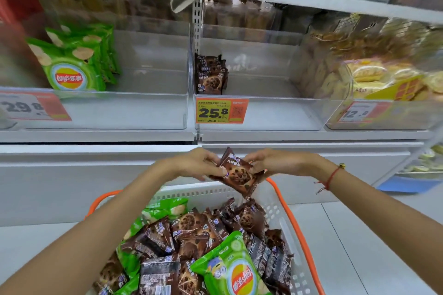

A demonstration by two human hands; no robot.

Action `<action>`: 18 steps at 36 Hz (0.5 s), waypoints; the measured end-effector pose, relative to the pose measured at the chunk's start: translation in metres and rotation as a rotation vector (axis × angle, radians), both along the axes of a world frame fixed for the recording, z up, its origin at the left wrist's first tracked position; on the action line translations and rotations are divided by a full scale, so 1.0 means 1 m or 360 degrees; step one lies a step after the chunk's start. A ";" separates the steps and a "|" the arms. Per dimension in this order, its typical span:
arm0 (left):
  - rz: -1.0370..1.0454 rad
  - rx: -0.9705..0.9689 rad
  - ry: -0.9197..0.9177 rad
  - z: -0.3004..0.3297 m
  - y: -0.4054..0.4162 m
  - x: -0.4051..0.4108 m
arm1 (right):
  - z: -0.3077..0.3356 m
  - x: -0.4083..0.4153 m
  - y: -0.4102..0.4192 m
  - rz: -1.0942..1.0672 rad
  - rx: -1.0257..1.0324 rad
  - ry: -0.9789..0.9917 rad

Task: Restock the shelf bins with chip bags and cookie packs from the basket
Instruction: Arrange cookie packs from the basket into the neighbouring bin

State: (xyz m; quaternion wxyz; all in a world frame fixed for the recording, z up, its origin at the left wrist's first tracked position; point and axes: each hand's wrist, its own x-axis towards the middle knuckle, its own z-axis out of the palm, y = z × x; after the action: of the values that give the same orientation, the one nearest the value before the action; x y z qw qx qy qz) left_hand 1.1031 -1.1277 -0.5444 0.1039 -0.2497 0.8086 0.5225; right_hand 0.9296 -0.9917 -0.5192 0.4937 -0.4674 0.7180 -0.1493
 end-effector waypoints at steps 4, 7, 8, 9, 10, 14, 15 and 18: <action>0.0022 -0.0031 0.0163 0.029 -0.005 0.010 | 0.029 0.010 0.000 -0.0047 -0.0134 0.0039; 0.0055 -0.0081 0.0281 0.047 -0.011 0.017 | 0.050 0.019 -0.002 -0.0100 -0.0300 0.0092; 0.0083 -0.0082 0.0323 0.053 -0.013 0.019 | 0.057 0.022 -0.002 -0.0113 -0.0386 0.0089; 0.0116 -0.0078 0.0371 0.059 -0.014 0.021 | 0.063 0.026 -0.002 -0.0103 -0.0486 0.0104; 0.0151 -0.0071 0.0426 0.064 -0.015 0.022 | 0.068 0.029 -0.003 -0.0089 -0.0601 0.0157; 0.0278 -0.0096 0.0679 0.084 -0.018 0.025 | 0.080 0.032 -0.016 -0.0176 -0.1004 0.0403; 0.0315 -0.0115 0.0748 0.087 -0.018 0.024 | 0.082 0.031 -0.021 -0.0209 -0.1075 0.0402; 0.0490 -0.0152 0.0984 0.094 -0.019 0.020 | 0.089 0.027 -0.034 -0.0280 -0.1186 0.0327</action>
State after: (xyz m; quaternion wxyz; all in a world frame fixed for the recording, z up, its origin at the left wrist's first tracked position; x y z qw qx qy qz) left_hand 1.1235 -1.1471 -0.4509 -0.2377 -0.2034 0.7782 0.5446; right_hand 0.9563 -1.0262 -0.4303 0.2012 -0.5637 0.6977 -0.3937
